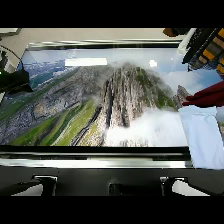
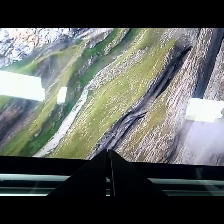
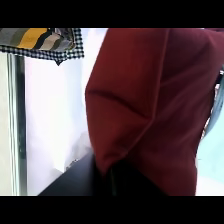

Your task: Fold the clothes and pants, and hang the long-sleeved shirts on hangers.

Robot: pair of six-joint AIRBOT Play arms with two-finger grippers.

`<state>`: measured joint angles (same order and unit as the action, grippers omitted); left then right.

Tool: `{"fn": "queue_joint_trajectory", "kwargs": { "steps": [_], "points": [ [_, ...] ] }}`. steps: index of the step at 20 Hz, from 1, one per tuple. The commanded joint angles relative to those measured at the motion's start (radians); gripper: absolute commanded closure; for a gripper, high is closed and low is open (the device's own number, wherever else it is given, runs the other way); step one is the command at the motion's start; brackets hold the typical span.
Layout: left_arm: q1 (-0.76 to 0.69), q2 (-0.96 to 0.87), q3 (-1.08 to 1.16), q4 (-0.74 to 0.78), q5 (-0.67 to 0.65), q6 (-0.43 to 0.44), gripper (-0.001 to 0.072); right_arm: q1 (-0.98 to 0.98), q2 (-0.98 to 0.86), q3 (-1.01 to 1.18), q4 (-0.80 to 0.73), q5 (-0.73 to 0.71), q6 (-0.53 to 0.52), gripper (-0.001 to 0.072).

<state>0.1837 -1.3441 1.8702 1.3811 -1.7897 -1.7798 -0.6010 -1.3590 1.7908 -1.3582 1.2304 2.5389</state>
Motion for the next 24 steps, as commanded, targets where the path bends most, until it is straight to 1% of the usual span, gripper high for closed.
{"fn": "queue_joint_trajectory", "kwargs": {
  "steps": [1, 5, 10, 13, 15, 17, 18, 20, 24],
  "points": [
    [0.000, 0.000, 0.000, 0.000, -0.003, -0.001, 0.0692, -0.001, 0.044, 0.001, -0.041, 0.074, 0.058, 0.0684],
    [0.000, 0.000, 0.000, 0.000, -0.003, -0.001, 0.0692, -0.001, 0.058, 0.001, -0.024, 0.171, 0.077, 0.0685],
    [-0.001, 0.000, 0.000, 0.000, -0.003, -0.001, 0.0691, 0.000, 0.074, 0.000, 0.004, 0.286, 0.068, 0.0685],
    [-0.005, 0.000, 0.000, 0.000, -0.003, -0.001, 0.0692, 0.001, 0.074, -0.021, -0.070, 0.450, -0.019, 0.0685],
    [-0.005, 0.000, 0.000, 0.000, -0.003, -0.001, 0.0691, 0.001, 0.075, -0.058, -0.164, 0.559, -0.108, 0.0685],
    [-0.005, 0.000, 0.000, 0.000, -0.003, 0.000, 0.0691, 0.001, 0.079, -0.098, -0.267, 0.615, -0.193, 0.0685],
    [-0.005, 0.000, 0.000, 0.000, -0.003, -0.001, 0.0691, 0.001, 0.085, -0.127, -0.307, 0.619, -0.224, 0.0684],
    [-0.005, 0.000, 0.000, 0.000, -0.003, 0.000, 0.0691, 0.001, 0.092, -0.179, -0.379, 0.618, -0.233, 0.0684],
    [-0.005, 0.000, 0.000, 0.000, -0.029, 0.000, 0.0691, 0.001, 0.092, -0.293, -0.404, 0.592, -0.277, 0.0683]
  ]
}}
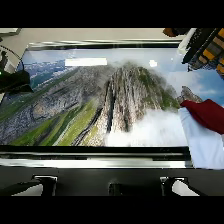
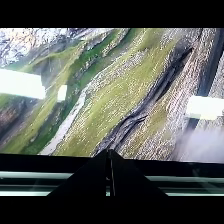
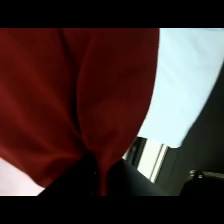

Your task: Fold the clothes and pants, and hang the long-sleeved shirts on hangers.

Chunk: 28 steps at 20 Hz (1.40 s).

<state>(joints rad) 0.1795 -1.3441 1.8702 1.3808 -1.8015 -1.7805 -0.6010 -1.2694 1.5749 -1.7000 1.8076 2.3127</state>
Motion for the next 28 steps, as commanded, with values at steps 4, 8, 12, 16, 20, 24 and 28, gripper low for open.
{"fn": "queue_joint_trajectory", "kwargs": {
  "steps": [4, 8, 12, 16, 20, 24, 28],
  "points": [
    [0.000, 0.000, 0.000, 0.000, -0.033, 0.000, 0.0691, 0.001, 0.002, -0.226, -0.126, 0.001, -0.132, 0.0683],
    [0.000, 0.000, 0.000, 0.000, -0.035, 0.000, 0.0691, 0.001, 0.002, -0.313, -0.173, -0.054, -0.148, 0.0683],
    [0.000, 0.000, 0.000, 0.000, -0.040, 0.000, 0.0691, 0.001, 0.002, -0.369, -0.199, -0.064, -0.147, 0.0683],
    [0.000, 0.000, 0.000, 0.001, -0.040, 0.000, 0.0691, 0.001, 0.002, -0.425, -0.240, -0.065, -0.148, 0.0683],
    [0.000, 0.000, 0.000, 0.000, -0.040, 0.001, 0.0691, 0.001, 0.002, -0.470, -0.267, -0.079, -0.148, 0.0682],
    [0.000, 0.000, 0.000, 0.001, -0.040, 0.000, 0.0691, 0.001, 0.002, -0.484, -0.266, -0.104, -0.125, 0.0610],
    [0.000, -0.002, 0.000, 0.001, -0.038, 0.001, 0.0691, 0.001, 0.024, -0.455, -0.207, -0.158, -0.182, 0.0216]
  ]
}}
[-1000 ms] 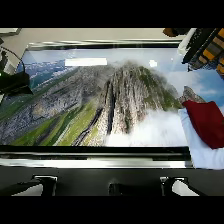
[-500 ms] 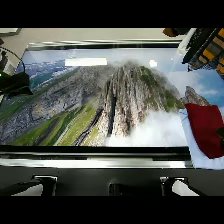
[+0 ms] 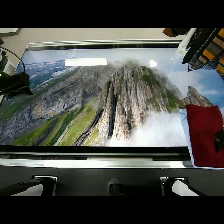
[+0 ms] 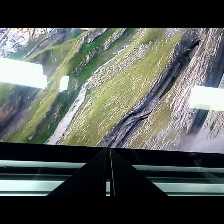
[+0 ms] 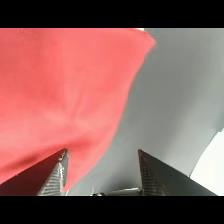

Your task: Fold the clothes and pants, and hang the long-sleeved shirts on hangers.

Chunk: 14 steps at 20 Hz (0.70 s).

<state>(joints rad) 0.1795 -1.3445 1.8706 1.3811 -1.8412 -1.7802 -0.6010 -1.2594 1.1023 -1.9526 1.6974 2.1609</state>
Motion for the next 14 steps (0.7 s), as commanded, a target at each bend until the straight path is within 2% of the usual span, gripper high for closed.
{"fn": "queue_joint_trajectory", "kwargs": {
  "steps": [1, 2, 3, 4, 5, 7, 8, 9, 10, 14],
  "points": [
    [0.000, -0.004, 0.000, 0.000, 0.002, 0.000, 0.0691, 0.001, 0.030, 0.042, 0.113, -0.093, -0.037, 0.0242],
    [0.000, -0.005, -0.003, 0.000, 0.011, 0.000, 0.0691, 0.001, 0.049, 0.064, 0.210, -0.156, -0.055, 0.0262],
    [0.000, -0.005, -0.009, 0.000, 0.028, 0.001, 0.0691, 0.001, 0.072, 0.079, 0.359, -0.241, -0.088, 0.0354],
    [0.000, -0.005, -0.017, 0.000, 0.052, 0.005, 0.0692, 0.005, 0.093, 0.080, 0.529, -0.332, -0.145, 0.0413],
    [0.000, -0.003, -0.028, 0.000, 0.074, 0.014, 0.0693, 0.031, 0.111, 0.080, 0.686, -0.412, -0.225, 0.0482],
    [-0.006, 0.029, -0.102, 0.001, 0.146, 0.075, 0.0693, 0.157, 0.133, 0.081, 0.869, -0.494, -0.393, 0.0604],
    [-0.011, 0.071, -0.180, 0.000, 0.194, 0.114, 0.0694, 0.244, 0.139, 0.080, 0.901, -0.496, -0.466, 0.0620],
    [-0.013, 0.122, -0.273, 0.000, 0.240, 0.147, 0.0694, 0.348, 0.144, 0.080, 0.901, -0.479, -0.528, 0.0682],
    [-0.013, 0.188, -0.383, 0.000, 0.286, 0.159, 0.0694, 0.457, 0.148, 0.080, 0.882, -0.464, -0.571, 0.0682],
    [-0.014, 0.376, -0.671, 0.000, 0.368, 0.170, 0.0693, 0.786, 0.154, 0.080, 0.672, -0.472, -0.562, 0.0682]
  ]
}}
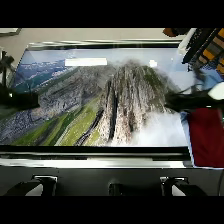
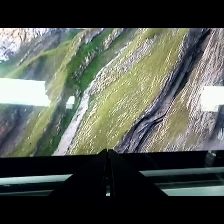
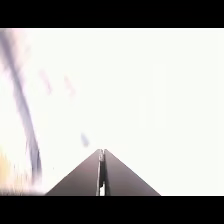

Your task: Fold the clothes and pants, and hang the long-sleeved shirts on hangers.

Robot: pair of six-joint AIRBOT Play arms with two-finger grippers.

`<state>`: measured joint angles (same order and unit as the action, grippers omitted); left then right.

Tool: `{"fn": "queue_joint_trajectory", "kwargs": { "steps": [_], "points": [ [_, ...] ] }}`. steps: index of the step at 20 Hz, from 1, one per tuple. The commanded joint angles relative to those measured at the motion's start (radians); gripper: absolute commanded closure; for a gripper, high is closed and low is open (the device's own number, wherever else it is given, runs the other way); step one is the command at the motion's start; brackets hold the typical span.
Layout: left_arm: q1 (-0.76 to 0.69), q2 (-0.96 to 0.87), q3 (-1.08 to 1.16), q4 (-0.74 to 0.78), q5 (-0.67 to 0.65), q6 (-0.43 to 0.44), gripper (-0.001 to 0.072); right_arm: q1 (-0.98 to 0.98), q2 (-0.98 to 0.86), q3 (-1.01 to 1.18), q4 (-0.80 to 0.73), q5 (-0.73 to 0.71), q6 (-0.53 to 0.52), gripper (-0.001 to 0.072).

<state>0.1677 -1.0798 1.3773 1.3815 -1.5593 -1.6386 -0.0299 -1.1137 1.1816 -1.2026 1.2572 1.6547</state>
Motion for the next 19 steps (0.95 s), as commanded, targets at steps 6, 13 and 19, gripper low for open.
{"fn": "queue_joint_trajectory", "kwargs": {
  "steps": [6, 13, 19],
  "points": [
    [-0.001, 0.131, -0.218, -0.001, 0.050, 0.016, 0.0692, 0.303, 0.008, 0.001, -0.118, -0.049, -0.043, 0.0683],
    [-0.001, 0.131, -0.218, -0.001, 0.050, 0.016, 0.0691, 0.303, 0.008, 0.001, -0.119, -0.056, -0.043, 0.0683],
    [-0.001, 0.131, -0.218, -0.001, 0.050, 0.016, 0.0692, 0.303, 0.008, 0.001, -0.119, -0.056, -0.043, 0.0683]
  ]
}}
